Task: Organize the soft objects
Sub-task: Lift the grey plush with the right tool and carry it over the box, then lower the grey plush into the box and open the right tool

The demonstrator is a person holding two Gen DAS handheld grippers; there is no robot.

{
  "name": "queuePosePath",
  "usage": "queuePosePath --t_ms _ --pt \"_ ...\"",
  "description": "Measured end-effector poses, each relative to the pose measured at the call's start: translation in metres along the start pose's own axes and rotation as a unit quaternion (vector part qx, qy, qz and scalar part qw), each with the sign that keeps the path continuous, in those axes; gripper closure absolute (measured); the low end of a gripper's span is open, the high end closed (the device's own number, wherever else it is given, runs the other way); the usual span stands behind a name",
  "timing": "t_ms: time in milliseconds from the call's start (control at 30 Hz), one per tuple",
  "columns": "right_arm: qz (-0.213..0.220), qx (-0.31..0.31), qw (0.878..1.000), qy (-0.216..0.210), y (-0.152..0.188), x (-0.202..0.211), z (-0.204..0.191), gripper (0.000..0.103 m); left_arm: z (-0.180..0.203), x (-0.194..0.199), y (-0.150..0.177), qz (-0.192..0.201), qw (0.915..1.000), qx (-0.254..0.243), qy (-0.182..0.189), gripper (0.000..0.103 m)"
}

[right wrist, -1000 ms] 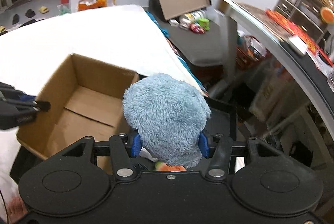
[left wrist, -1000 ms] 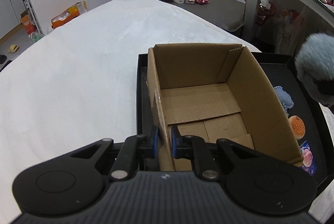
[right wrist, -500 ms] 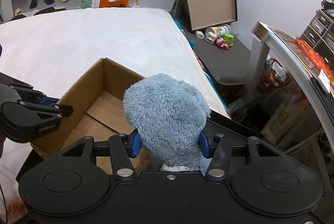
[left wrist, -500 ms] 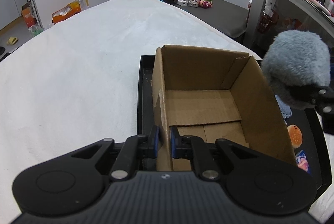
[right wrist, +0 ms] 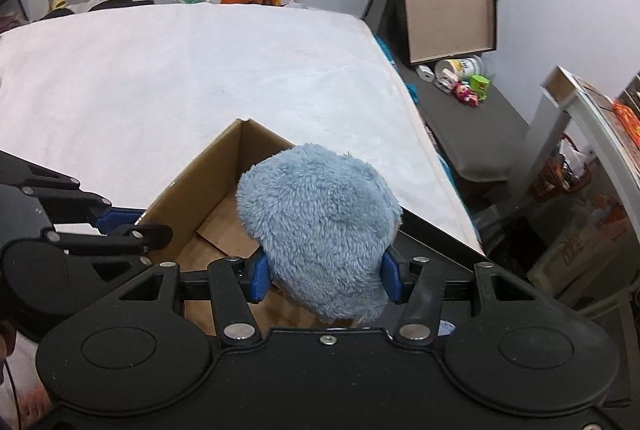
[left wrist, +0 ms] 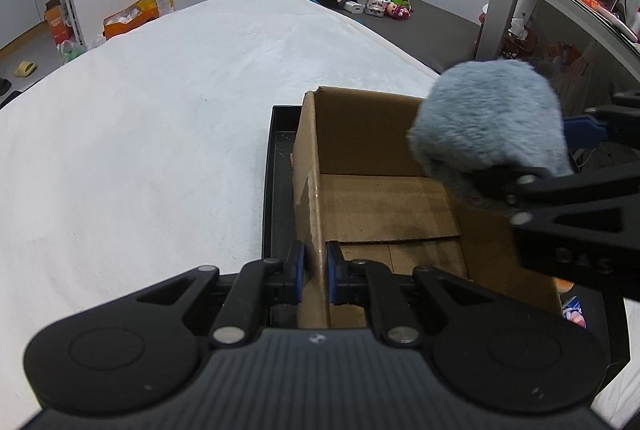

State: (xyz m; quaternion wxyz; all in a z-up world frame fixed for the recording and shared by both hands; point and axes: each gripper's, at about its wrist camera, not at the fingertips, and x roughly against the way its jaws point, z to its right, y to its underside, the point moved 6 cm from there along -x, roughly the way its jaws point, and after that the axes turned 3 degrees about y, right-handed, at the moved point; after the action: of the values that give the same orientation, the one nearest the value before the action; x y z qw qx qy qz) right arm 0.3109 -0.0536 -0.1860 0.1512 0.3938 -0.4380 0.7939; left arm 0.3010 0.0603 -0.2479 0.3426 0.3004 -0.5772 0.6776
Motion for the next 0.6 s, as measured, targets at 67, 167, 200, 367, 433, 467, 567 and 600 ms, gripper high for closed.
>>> queuePosePath --t_ms 67,167,200,367,433,467,567,600 --pt "-0.003 0.006 1.0 -0.003 -0.002 -0.004 -0.004 0.051 0.0 0.0 0.0 0.0 1.0 0.002 0.001 0.093" --pt "-0.008 0.016 1.0 -0.006 -0.005 -0.009 -0.009 0.051 0.0 0.0 0.0 0.0 1.0 0.004 0.003 0.093" --pt "-0.01 0.02 1.0 -0.008 -0.006 -0.011 -0.011 0.051 -0.001 0.0 0.0 0.0 1.0 0.006 0.003 0.093" --pt "-0.015 0.028 0.999 -0.014 -0.011 -0.019 -0.015 0.051 -0.004 0.0 0.0 0.0 0.9999 0.011 0.007 0.093" --pt "-0.015 0.031 0.999 -0.017 -0.014 -0.021 -0.017 0.051 -0.005 0.0 0.0 -0.001 0.9999 0.014 0.008 0.093" --pt "-0.015 0.031 0.999 -0.018 -0.015 -0.022 -0.018 0.052 -0.005 0.0 0.0 -0.001 0.9999 0.014 0.008 0.093" --pt "-0.008 0.029 0.999 -0.028 -0.021 -0.023 -0.022 0.052 -0.005 -0.001 0.0 -0.001 0.9998 0.016 0.009 0.093" --pt "-0.007 0.029 0.999 -0.031 -0.023 -0.024 -0.023 0.052 -0.006 -0.002 0.0 -0.002 0.9998 0.018 0.009 0.093"
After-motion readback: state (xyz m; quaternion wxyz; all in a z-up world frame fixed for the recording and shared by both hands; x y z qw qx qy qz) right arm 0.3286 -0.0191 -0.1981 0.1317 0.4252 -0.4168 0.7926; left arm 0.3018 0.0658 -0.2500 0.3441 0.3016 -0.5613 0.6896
